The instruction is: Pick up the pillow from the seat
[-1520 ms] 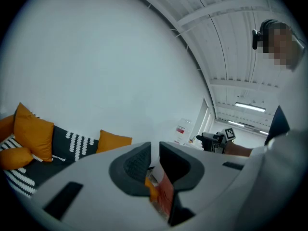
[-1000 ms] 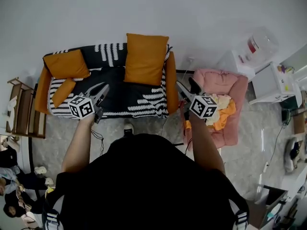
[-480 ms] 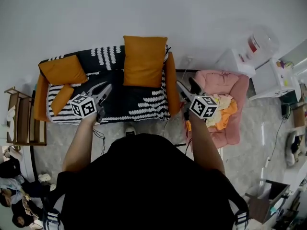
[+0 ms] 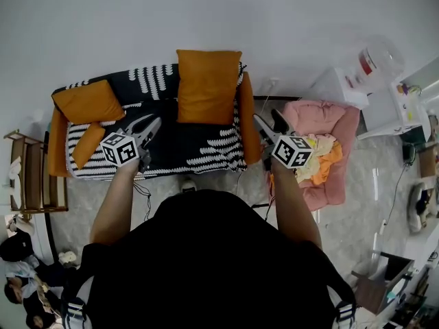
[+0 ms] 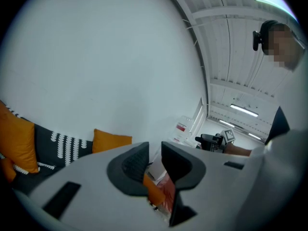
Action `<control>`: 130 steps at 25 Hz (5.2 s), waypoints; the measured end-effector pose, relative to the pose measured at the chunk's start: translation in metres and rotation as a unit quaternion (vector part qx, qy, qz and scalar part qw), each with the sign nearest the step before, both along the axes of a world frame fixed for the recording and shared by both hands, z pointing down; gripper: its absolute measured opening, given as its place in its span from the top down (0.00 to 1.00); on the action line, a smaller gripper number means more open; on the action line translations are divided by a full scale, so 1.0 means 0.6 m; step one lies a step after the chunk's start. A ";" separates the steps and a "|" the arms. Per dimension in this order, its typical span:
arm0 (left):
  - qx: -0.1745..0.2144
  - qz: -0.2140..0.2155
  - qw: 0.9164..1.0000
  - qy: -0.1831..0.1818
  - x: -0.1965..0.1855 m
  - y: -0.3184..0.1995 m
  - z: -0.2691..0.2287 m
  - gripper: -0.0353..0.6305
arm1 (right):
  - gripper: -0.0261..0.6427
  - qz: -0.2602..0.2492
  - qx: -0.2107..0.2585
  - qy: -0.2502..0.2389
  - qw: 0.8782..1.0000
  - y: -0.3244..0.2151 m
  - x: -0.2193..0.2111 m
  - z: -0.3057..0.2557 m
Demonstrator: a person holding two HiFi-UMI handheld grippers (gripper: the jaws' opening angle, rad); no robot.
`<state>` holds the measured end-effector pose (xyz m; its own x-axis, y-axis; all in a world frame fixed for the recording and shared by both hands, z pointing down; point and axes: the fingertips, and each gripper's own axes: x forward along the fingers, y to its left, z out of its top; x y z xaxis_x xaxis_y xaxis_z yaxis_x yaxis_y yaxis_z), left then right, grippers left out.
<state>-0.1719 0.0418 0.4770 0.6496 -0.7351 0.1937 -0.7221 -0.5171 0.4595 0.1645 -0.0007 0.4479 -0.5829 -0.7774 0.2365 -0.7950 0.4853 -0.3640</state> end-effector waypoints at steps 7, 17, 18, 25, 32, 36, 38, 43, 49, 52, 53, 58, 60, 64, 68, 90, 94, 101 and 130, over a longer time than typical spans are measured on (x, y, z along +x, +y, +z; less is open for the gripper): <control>-0.004 0.015 1.000 0.004 -0.019 -0.038 0.007 0.82 | 0.41 0.010 -0.006 0.004 1.000 -0.025 -0.023 0.008; -0.004 0.034 0.999 0.008 -0.054 -0.081 0.009 0.81 | 0.41 0.020 -0.005 0.018 1.000 -0.049 -0.063 0.004; -0.003 0.036 0.999 0.008 -0.059 -0.086 0.009 0.81 | 0.41 0.021 -0.005 0.019 1.000 -0.052 -0.066 0.003; -0.002 0.041 0.999 0.008 -0.092 -0.110 0.009 0.80 | 0.41 0.028 -0.004 0.024 0.999 -0.069 -0.093 0.003; -0.003 0.043 0.999 0.008 -0.124 -0.129 0.013 0.80 | 0.40 0.032 -0.010 0.025 0.999 -0.083 -0.119 0.015; -0.007 0.047 0.999 0.007 -0.139 -0.135 0.017 0.79 | 0.40 0.038 -0.014 0.025 0.999 -0.088 -0.129 0.022; -0.007 0.046 0.999 0.007 -0.148 -0.140 0.018 0.79 | 0.40 0.039 -0.016 0.024 0.999 -0.090 -0.135 0.026; -0.008 0.040 0.999 0.012 -0.160 -0.147 0.019 0.78 | 0.40 0.038 -0.025 0.024 0.999 -0.092 -0.145 0.039; -0.020 0.046 0.999 0.009 -0.155 -0.147 0.036 0.76 | 0.40 0.039 -0.030 0.022 0.999 -0.096 -0.147 0.053; -0.021 0.045 0.999 0.007 -0.154 -0.151 0.038 0.75 | 0.40 0.039 -0.031 0.019 0.999 -0.104 -0.145 0.059; -0.020 0.044 0.999 0.006 -0.154 -0.154 0.037 0.75 | 0.40 0.039 -0.030 0.018 0.999 -0.108 -0.144 0.059; -0.017 0.038 0.999 0.001 -0.152 -0.177 0.036 0.75 | 0.40 0.037 -0.028 0.014 0.999 -0.136 -0.135 0.062; -0.016 0.034 0.999 0.001 -0.152 -0.189 0.037 0.75 | 0.40 0.035 -0.029 0.015 0.999 -0.150 -0.131 0.067; -0.020 0.027 0.999 -0.001 -0.148 -0.208 0.042 0.74 | 0.40 0.031 -0.032 0.015 0.999 -0.179 -0.124 0.075; -0.027 0.021 0.999 -0.005 -0.142 -0.227 0.051 0.74 | 0.40 0.024 -0.039 0.016 0.999 -0.209 -0.117 0.088; -0.073 -0.016 0.997 -0.008 -0.087 -0.348 0.113 0.69 | 0.40 -0.008 -0.104 0.033 0.994 -0.369 -0.059 0.185; -0.083 -0.018 0.996 -0.012 -0.074 -0.368 0.130 0.68 | 0.40 -0.015 -0.114 0.036 0.993 -0.397 -0.054 0.201; -0.097 -0.033 0.995 -0.008 -0.068 -0.403 0.155 0.68 | 0.40 -0.023 -0.131 0.037 0.990 -0.441 -0.043 0.232; -0.144 -0.067 0.987 -0.012 -0.022 -0.543 0.249 0.64 | 0.40 -0.053 -0.202 0.036 0.977 -0.586 -0.029 0.357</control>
